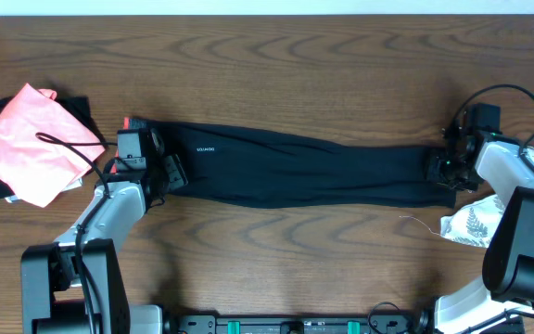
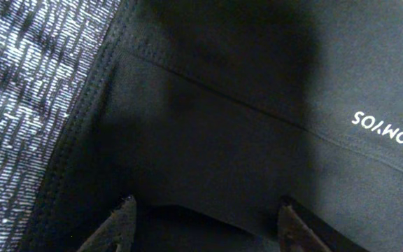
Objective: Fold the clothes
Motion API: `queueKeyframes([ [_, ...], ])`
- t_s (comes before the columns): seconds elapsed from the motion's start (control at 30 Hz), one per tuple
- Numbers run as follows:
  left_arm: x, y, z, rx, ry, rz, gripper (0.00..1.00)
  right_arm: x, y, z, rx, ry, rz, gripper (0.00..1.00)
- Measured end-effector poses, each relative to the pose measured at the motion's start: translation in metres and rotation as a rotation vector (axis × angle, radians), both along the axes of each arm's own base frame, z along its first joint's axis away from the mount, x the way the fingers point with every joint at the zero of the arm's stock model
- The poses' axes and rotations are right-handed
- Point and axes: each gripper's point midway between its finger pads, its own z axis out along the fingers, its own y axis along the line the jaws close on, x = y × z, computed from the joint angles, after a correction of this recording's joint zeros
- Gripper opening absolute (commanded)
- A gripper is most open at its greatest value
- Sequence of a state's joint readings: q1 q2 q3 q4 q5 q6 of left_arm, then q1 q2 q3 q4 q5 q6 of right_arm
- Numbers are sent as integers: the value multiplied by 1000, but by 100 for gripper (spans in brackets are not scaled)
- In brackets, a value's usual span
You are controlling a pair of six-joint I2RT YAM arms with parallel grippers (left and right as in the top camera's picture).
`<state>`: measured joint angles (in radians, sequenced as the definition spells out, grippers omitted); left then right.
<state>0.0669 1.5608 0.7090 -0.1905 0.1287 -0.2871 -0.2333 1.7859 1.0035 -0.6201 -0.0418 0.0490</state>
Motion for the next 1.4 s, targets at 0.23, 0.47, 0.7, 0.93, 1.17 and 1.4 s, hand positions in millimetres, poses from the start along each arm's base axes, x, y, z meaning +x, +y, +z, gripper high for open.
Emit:
queueKeyframes([
  [0.23, 2, 0, 2, 0, -11, 0, 69, -9, 9, 3, 64, 43, -3, 38],
  [0.47, 5, 0, 12, 0, -44, -1, 69, 1, -11, 23, 84, 16, -62, 58],
  [0.7, 5, 0, 12, 0, -45, -1, 69, -7, -26, 23, 95, 30, -115, 65],
  [0.93, 5, 0, 12, 0, -44, -1, 69, -11, -27, 16, 107, 30, -127, 66],
  [1.17, 5, 0, 12, 0, -45, -1, 69, -7, -22, -1, 153, 57, -120, 61],
  [1.4, 5, 0, 12, 0, -45, -1, 69, 0, -19, -4, 204, 53, -120, 45],
])
